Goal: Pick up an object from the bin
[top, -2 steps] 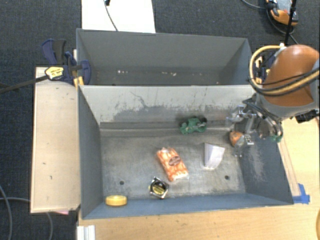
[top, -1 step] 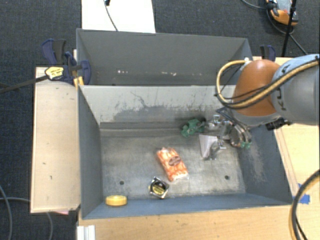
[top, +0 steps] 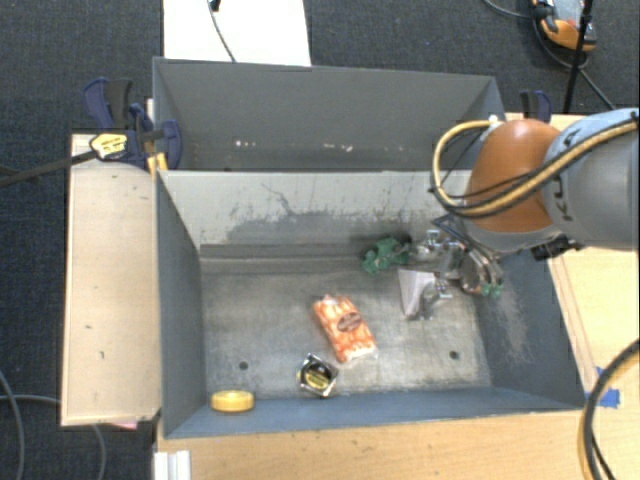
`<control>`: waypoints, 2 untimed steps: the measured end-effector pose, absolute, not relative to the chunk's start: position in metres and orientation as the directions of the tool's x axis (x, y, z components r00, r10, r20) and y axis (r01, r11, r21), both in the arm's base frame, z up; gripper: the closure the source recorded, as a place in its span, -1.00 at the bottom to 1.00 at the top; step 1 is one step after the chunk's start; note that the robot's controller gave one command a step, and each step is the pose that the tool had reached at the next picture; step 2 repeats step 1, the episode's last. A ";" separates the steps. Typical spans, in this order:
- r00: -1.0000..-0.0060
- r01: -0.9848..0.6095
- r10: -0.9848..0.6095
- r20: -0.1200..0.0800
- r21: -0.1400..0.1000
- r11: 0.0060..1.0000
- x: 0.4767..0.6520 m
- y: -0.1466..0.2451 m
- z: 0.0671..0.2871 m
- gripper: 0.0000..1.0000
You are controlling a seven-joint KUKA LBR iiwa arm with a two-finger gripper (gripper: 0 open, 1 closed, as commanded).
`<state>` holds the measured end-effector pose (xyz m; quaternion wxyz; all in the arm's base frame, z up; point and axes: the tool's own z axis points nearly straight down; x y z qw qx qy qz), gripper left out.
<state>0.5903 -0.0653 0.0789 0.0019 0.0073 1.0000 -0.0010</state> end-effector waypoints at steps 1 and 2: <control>-1.000 0.015 0.015 -0.005 -0.001 1.000 0.591 -0.080 0.215 1.00; -1.000 0.015 0.015 -0.005 -0.001 1.000 0.591 -0.080 0.215 1.00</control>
Offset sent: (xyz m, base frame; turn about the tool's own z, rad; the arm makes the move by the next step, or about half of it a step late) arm 0.0000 0.0000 0.0000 0.0000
